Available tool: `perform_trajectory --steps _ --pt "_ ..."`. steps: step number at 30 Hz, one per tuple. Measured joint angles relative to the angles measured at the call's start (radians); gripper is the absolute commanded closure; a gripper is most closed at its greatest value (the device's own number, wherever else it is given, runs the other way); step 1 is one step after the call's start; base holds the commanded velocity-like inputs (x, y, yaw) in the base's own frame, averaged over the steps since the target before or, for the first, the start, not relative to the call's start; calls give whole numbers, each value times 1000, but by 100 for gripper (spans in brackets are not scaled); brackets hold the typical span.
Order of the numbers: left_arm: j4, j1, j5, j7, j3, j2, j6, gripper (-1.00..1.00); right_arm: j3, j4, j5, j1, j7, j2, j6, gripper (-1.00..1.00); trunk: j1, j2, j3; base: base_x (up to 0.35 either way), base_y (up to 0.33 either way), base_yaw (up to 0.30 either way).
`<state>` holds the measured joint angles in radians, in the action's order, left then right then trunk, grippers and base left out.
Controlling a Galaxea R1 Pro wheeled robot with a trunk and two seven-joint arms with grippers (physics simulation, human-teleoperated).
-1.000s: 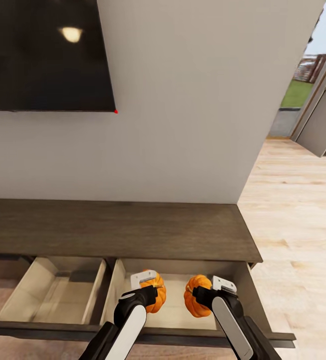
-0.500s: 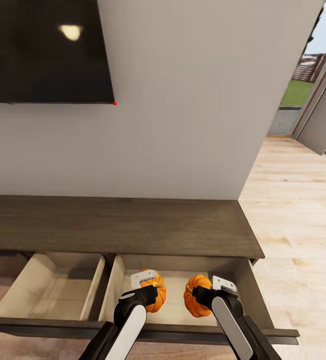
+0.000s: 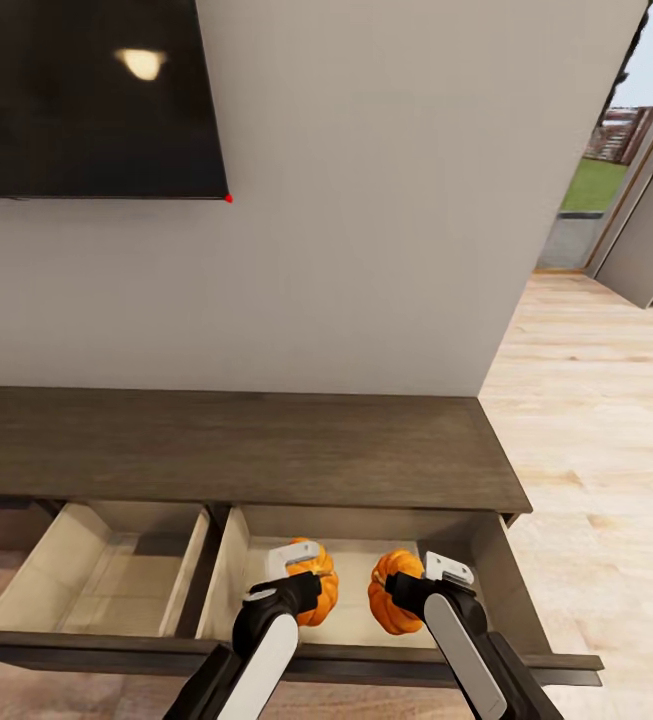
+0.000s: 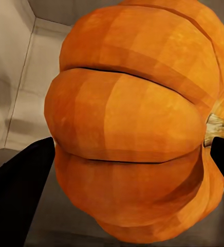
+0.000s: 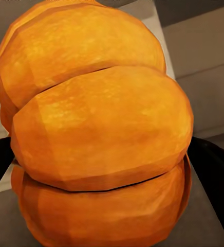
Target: Place each of the two pumpkins and all three candles from the living room inside a cabinet in the living room (use any cabinet), then make sure every cabinet is closed, and position the cauldron so it is next to a table in the living room.
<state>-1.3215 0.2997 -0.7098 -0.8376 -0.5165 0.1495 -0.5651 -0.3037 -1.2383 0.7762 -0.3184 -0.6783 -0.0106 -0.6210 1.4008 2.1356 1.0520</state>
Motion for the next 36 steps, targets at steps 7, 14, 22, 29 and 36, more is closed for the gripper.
perform_trajectory --steps 7,14,22,29,36 --pt "1 0 5 -3 -18 -1 -2 100 1 0 0 0 0 0 0 100 0 0 0 56 0 0" --pt "3 0 5 -4 -18 -1 -2 100 1 -1 0 -1 0 0 -1 100 0 0 0 149 0 0" --pt "4 0 6 -5 -17 -1 -2 100 1 -2 0 -1 -1 0 0 100 0 0 0 99 0 0" --pt "3 0 6 -6 -19 -1 0 100 1 -1 2 -1 -1 0 -1 100 0 0 0 5 0 0" --pt "3 0 7 -6 -15 -1 0 100 1 -1 2 -1 0 0 -2 100 15 28 13 0 0 0"
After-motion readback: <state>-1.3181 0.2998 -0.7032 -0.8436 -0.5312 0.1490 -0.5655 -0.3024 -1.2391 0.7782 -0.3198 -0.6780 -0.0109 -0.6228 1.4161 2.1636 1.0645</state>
